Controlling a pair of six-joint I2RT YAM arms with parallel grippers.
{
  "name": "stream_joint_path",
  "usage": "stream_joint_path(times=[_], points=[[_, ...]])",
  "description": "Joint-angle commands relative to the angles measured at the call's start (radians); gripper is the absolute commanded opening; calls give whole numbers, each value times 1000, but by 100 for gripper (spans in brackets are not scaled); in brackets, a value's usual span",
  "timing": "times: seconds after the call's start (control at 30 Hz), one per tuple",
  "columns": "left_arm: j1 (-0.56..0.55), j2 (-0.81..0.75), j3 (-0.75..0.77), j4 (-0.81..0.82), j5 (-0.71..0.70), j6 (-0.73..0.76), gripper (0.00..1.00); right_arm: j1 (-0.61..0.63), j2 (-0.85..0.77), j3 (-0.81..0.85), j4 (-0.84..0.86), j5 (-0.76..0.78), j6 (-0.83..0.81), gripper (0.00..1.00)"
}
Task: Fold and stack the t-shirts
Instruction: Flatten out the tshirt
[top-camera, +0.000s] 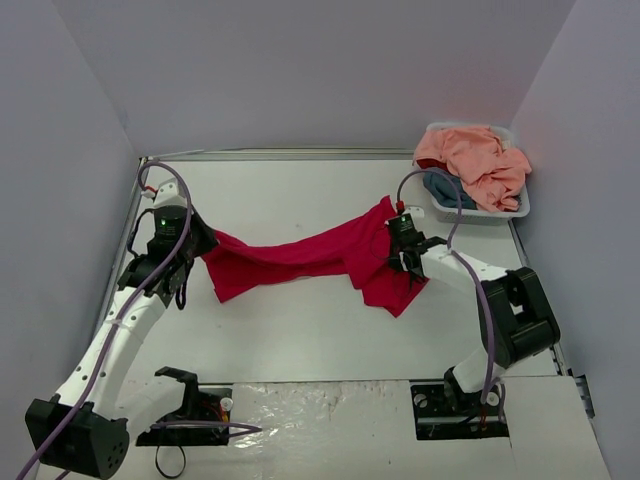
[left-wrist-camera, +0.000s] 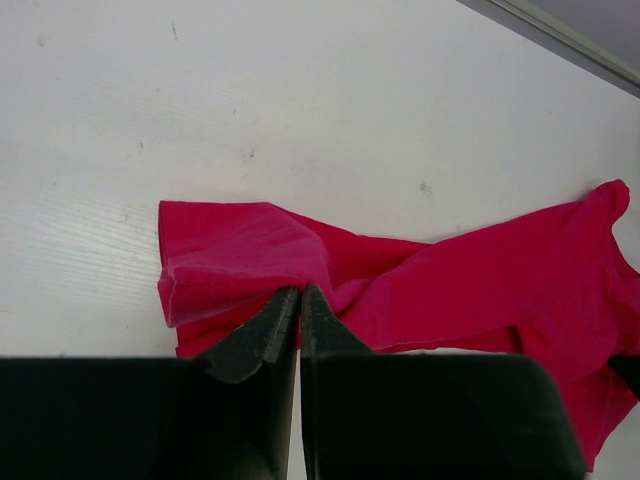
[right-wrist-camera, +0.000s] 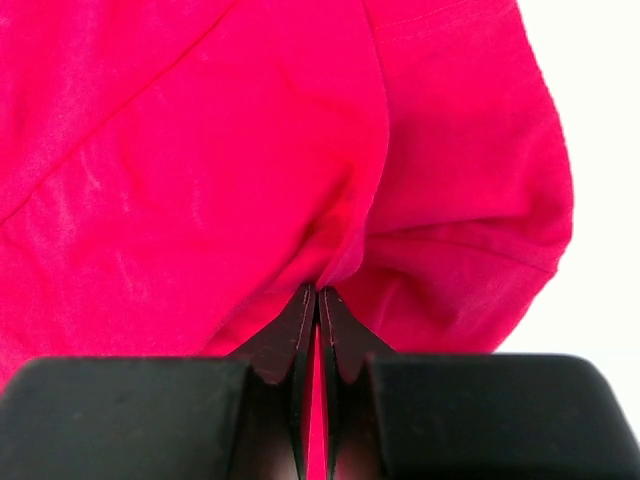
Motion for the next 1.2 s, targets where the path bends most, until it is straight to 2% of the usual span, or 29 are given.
stream_joint_path(times=[0.0,0.57,0.83,1.17], points=[[-7,-28,14,22,-2,7,2,17,-45,1,-8,12,12,0],[-12,-107,111,-76,-2,25,2,52,-446,216,-335,101,13,0],[-13,-164,143,-125,18,30,2,59,-611,213,-399,133,26,0],[-15,-245,169,-110,72,51,2,65,-811,254,-427,159,9,0]])
